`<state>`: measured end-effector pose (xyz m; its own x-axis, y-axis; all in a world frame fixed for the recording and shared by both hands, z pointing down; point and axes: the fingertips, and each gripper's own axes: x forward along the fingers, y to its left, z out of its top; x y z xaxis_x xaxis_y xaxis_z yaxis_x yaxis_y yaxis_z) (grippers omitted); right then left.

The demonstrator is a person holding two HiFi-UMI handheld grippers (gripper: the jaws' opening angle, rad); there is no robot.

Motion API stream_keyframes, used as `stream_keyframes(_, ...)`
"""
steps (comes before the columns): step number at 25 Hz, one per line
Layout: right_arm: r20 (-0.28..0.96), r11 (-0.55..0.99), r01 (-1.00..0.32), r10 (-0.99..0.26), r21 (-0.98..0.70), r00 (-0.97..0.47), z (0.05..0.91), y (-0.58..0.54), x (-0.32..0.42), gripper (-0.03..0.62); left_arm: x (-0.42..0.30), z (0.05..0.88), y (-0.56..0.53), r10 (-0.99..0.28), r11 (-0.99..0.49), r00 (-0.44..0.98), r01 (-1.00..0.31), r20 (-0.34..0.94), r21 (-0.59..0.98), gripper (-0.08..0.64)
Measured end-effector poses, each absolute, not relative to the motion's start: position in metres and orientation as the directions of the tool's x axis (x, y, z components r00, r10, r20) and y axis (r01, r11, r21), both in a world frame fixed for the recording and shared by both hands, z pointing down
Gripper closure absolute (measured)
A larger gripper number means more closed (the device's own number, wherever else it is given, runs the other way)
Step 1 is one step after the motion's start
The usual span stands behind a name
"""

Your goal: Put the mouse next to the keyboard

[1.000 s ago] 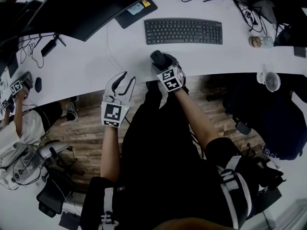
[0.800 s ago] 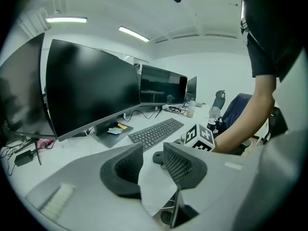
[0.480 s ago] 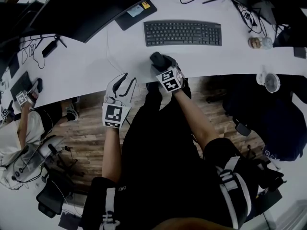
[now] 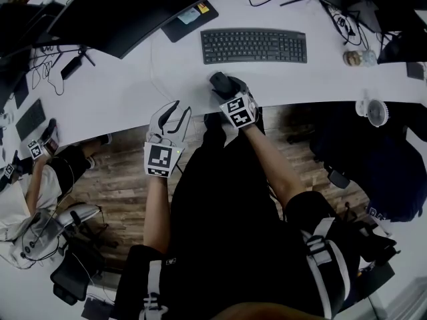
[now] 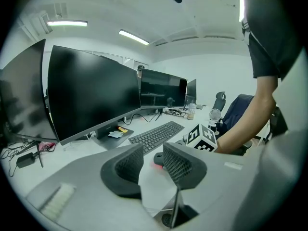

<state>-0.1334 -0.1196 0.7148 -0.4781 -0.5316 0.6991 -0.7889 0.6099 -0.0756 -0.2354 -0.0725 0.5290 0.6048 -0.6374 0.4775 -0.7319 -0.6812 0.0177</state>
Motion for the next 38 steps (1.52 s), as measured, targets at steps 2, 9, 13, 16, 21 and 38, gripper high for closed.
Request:
stream_keyframes(2,0.694,0.61,-0.789,-0.54,-0.068,-0.477,0.71,-0.12,-0.133,0.293,-0.236,0.528,-0.071,-0.639,-0.68,0.605,-0.733,0.475,0.019,0.434)
stream_keyframes(9,0.675,0.61,-0.792,-0.571,-0.034,-0.468,0.692,-0.12,-0.127,0.293,-0.23,0.522,-0.067,-0.64,-0.686,0.616,-0.728,0.458,0.02,0.434)
stream_keyframes(13,0.672,0.606,-0.795,-0.583,-0.015,-0.457,0.683,-0.119,-0.118,0.293,-0.223,0.518,-0.067,-0.64,-0.692,0.625,-0.722,0.447,0.018,0.436)
stream_keyframes(16,0.673,0.604,-0.797,-0.587,-0.006,-0.45,0.678,-0.116,-0.111,0.293,-0.217,0.514,-0.065,-0.639,-0.695,0.631,-0.718,0.441,0.02,0.436)
stream_keyframes(21,0.672,0.592,-0.806,-0.602,0.013,-0.431,0.669,-0.115,-0.096,0.293,-0.208,0.508,-0.066,-0.636,-0.701,0.638,-0.713,0.434,0.02,0.436)
stream_keyframes(38,0.672,0.552,-0.833,-0.632,0.041,-0.386,0.646,-0.131,-0.019,0.293,-0.145,0.494,-0.095,-0.63,-0.718,0.659,-0.696,0.411,0.015,0.438)
